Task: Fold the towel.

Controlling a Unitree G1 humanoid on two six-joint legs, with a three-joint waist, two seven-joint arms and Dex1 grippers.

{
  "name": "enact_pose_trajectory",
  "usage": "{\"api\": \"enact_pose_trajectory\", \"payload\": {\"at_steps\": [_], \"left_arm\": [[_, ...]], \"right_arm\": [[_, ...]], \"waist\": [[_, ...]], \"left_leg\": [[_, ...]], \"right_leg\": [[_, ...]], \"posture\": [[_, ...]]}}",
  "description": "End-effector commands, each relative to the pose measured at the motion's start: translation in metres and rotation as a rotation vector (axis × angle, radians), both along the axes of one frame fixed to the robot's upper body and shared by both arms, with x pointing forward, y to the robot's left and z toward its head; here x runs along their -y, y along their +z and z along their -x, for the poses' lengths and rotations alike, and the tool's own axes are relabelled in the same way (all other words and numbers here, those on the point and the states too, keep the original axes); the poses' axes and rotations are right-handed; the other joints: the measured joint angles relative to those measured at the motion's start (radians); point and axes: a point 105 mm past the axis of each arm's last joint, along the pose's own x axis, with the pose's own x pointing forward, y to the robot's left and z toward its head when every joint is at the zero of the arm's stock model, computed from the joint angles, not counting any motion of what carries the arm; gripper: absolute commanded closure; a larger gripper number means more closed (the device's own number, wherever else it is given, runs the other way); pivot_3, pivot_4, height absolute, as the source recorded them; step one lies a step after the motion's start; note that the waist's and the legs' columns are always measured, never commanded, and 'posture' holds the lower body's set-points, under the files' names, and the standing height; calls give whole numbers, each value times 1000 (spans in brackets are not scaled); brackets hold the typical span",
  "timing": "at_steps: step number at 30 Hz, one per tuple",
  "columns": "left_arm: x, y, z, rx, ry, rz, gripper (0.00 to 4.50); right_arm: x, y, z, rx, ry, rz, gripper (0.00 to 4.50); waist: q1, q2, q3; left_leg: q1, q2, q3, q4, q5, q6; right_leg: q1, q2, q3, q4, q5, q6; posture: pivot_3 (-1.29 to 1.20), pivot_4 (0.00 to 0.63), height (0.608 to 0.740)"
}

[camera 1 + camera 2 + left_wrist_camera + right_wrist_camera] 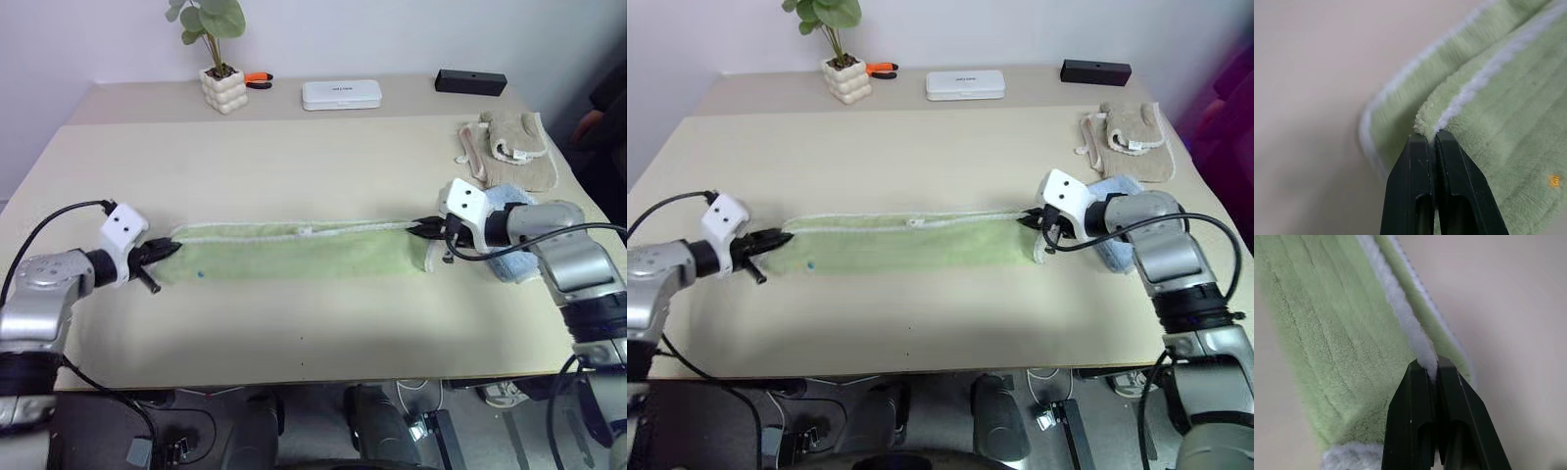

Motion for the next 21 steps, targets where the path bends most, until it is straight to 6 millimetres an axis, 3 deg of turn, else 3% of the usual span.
{"api": "enact_pose_trajectory", "payload": {"at_steps": [1,16,19,21], "left_arm": [[-5,1,-12,23,15,-21,4500],[-11,-18,-21,0,71,50,4500],[-14,-14,-19,7,95,93,3569],[-19,-11,-18,31,123,89,2656]], "right_arm": [[4,7,-10,49,-10,11,4450],[12,0,-25,77,-73,-20,4450],[13,7,-25,94,-88,-45,3586],[17,13,-26,136,-109,-34,2674]], "waist": [[-1,0,0],[-1,0,0],[-2,0,0],[-3,0,0]], "left_leg": [[0,0,0,0,0,0],[0,0,0,0,0,0],[0,0,0,0,0,0],[0,0,0,0,0,0]], "right_leg": [[0,0,0,0,0,0],[0,0,0,1,0,0],[0,0,0,2,0,0],[0,0,0,2,0,0]], "posture": [[0,150,737],[0,150,737],[0,150,737],[0,150,737]]}}
